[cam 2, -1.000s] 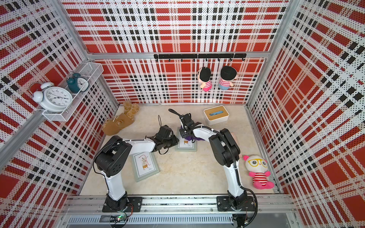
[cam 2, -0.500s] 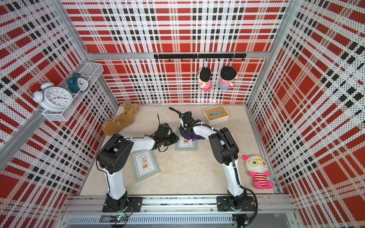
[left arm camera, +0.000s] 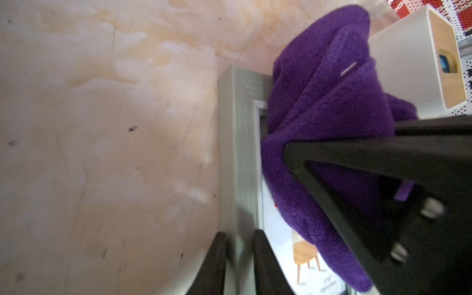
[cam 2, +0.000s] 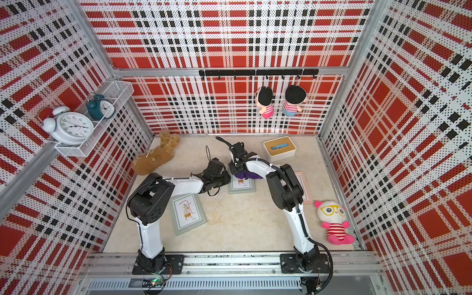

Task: Wipe the picture frame with a cloth
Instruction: Wipe the dirt from the picture frame.

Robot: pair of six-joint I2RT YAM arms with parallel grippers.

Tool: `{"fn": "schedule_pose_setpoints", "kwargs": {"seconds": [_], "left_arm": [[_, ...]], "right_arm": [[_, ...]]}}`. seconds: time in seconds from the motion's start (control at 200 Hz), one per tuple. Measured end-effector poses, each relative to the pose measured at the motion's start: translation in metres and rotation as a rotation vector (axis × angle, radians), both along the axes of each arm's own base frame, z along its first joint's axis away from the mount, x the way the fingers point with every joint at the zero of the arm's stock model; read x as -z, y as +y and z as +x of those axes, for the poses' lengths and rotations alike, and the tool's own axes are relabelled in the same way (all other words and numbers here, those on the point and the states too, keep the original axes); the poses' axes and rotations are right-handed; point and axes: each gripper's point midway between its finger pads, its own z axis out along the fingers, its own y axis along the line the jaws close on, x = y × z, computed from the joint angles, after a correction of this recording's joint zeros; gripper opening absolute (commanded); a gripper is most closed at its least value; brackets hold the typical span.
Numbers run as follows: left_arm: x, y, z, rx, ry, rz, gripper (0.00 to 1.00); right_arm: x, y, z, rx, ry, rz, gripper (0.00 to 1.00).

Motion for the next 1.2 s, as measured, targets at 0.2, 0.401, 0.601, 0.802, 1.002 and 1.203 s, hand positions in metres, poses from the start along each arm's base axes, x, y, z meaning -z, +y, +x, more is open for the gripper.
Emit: {"fn": "schedule_pose_setpoints", "kwargs": {"seconds": [0.2,0.401,0.601,0.802,1.002,1.203], "left_arm": [[0.001,0.0,-0.002,-0.018,-0.007,-0.019,0.18],[0.0,-0.012,-0.007,-0.008,-0.006,-0.037,0.18],[0.0,-0.012,-0.007,-0.021,0.001,-0.046,0.17],[0.001,-0.012,-0.007,-0.027,0.005,-0.051,0.17],[0.0,-0.018,-0.009,-0.013,0.002,-0.065,0.17],[-0.001,-0.02,-0.009,-0.009,0.001,-0.066,0.17]], "right_arm": [[0.002,-0.029,0.004,0.103,-0.016,-0.04,0.0],[-0.002,-0.052,0.011,0.151,-0.012,-0.072,0.0],[0.0,-0.015,0.003,0.082,-0.003,-0.049,0.0],[0.001,-0.032,0.009,0.118,-0.005,-0.026,0.0],[-0.001,-0.072,0.019,0.172,-0.01,-0.072,0.0],[0.0,-0.045,0.009,0.097,0.015,-0.041,0.0]]}}
